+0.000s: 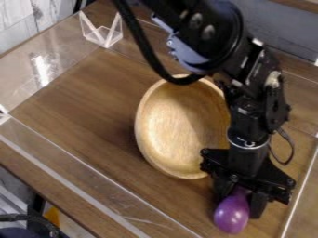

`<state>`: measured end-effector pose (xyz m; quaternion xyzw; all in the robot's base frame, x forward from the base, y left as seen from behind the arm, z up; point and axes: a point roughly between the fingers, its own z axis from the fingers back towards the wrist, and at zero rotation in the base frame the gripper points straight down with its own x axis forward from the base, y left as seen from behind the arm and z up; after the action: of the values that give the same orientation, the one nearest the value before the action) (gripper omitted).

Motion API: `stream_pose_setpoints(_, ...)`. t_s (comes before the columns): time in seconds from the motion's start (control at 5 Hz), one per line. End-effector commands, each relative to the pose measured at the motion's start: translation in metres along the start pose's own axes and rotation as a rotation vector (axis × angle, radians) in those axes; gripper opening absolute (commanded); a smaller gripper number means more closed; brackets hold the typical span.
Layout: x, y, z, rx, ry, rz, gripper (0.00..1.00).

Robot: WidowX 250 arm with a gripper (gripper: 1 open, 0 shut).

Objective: Remove the purple eggplant from inside the brown bowl and put it on the table

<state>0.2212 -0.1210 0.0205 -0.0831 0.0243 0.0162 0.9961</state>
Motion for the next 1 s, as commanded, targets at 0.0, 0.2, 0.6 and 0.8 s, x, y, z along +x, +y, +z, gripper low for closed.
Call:
stream_pose_setpoints(0.0,0.002,-0.009,0.002,-0.005,-0.015,0.008,0.00)
stream_pose_setpoints(0.2,-0.007,-0.015,0.008,-0.006,-0.020,0.084,0.00)
stream_pose_setpoints(0.6,-0.026,-0.014,0.020,0.012,-0.003,0.066,0.00)
stream_pose_setpoints(0.8,-0.033,-0.002,0.016,0.028,0.012,-0.020,0.00)
